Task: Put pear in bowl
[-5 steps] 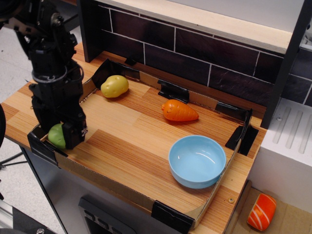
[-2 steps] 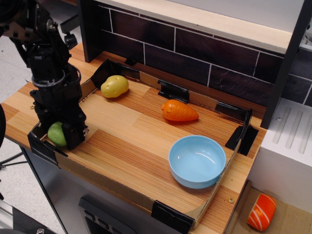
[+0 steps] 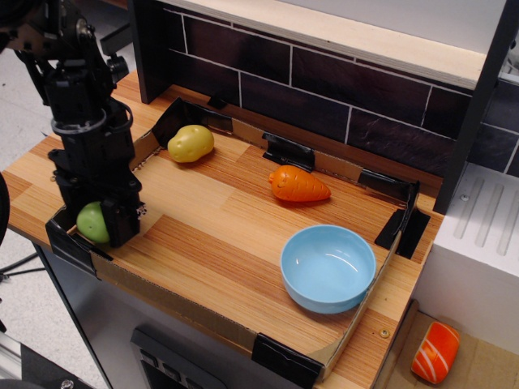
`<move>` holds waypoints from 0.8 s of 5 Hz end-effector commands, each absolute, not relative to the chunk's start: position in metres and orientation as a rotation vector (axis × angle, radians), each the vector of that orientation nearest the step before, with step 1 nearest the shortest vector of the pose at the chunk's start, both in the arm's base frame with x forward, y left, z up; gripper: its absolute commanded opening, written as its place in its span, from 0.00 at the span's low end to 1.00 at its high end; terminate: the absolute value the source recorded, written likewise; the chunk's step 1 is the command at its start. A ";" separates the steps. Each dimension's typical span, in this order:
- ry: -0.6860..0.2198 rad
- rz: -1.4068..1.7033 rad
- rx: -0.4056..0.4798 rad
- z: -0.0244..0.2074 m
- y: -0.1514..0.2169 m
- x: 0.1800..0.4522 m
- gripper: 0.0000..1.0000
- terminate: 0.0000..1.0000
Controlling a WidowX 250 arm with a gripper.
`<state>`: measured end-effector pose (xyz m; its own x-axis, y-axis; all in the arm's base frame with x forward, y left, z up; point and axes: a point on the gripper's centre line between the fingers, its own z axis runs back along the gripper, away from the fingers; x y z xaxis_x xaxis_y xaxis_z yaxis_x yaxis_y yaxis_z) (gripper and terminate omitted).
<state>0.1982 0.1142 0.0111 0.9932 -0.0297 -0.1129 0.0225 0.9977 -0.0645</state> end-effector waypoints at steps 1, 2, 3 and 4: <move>-0.012 0.005 -0.034 0.076 0.089 0.230 0.00 0.00; -0.066 0.007 -0.043 0.086 0.064 0.238 0.00 0.00; -0.100 0.030 -0.097 0.090 0.040 0.243 0.00 0.00; -0.077 0.010 -0.113 0.088 0.012 0.245 0.00 0.00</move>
